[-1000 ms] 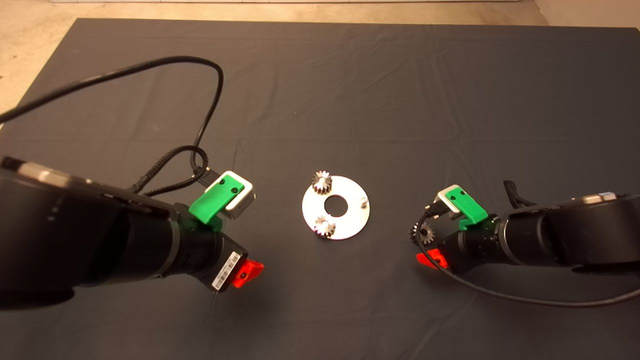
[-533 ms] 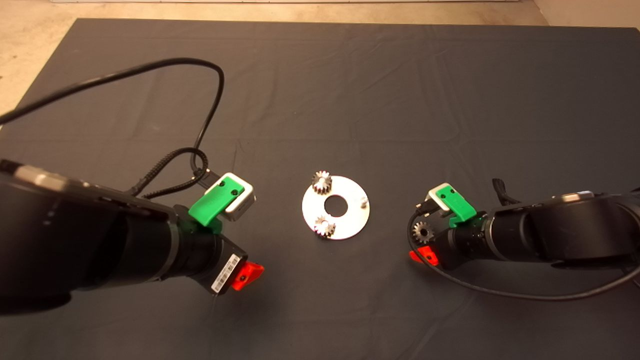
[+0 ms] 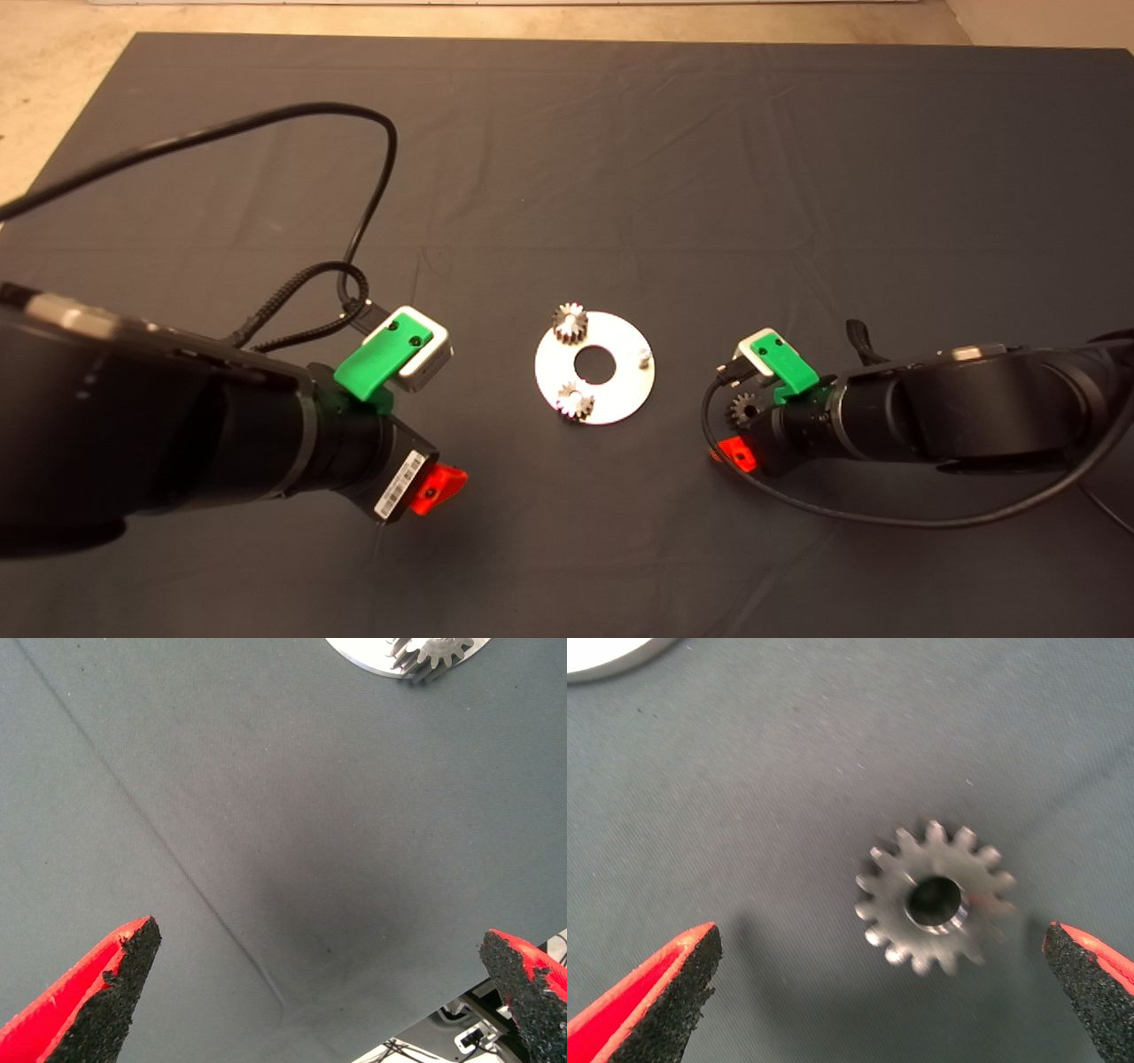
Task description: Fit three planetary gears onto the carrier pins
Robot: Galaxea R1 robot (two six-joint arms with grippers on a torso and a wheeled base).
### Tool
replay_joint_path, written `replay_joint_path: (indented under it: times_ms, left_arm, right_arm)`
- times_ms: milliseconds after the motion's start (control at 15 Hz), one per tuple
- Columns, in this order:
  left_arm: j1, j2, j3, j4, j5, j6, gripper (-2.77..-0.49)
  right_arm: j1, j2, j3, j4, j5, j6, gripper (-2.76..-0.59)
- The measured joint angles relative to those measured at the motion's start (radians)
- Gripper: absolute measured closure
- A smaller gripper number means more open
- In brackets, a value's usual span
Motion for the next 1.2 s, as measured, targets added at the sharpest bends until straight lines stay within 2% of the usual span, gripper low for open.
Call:
replay_joint_path:
  times_ms: [667, 1000, 1200]
  left_arm:
    - [0.0, -0.009, 0.0, 0.0, 0.0, 0.0, -2.62]
    - [0.0, -0.011, 0.0, 0.0, 0.0, 0.0, -2.62]
    - [0.0, -0.011, 0.0, 0.0, 0.0, 0.0, -2.62]
  right_arm:
    - [-0.021, 0.015, -0.022, -0.023, 0.002, -0.008, -2.72]
    - [-0.024, 0.015, -0.031, -0.034, 0.002, -0.019, -2.4]
    - [-0.024, 0.014, -0.036, -0.036, 0.002, -0.023, -2.29]
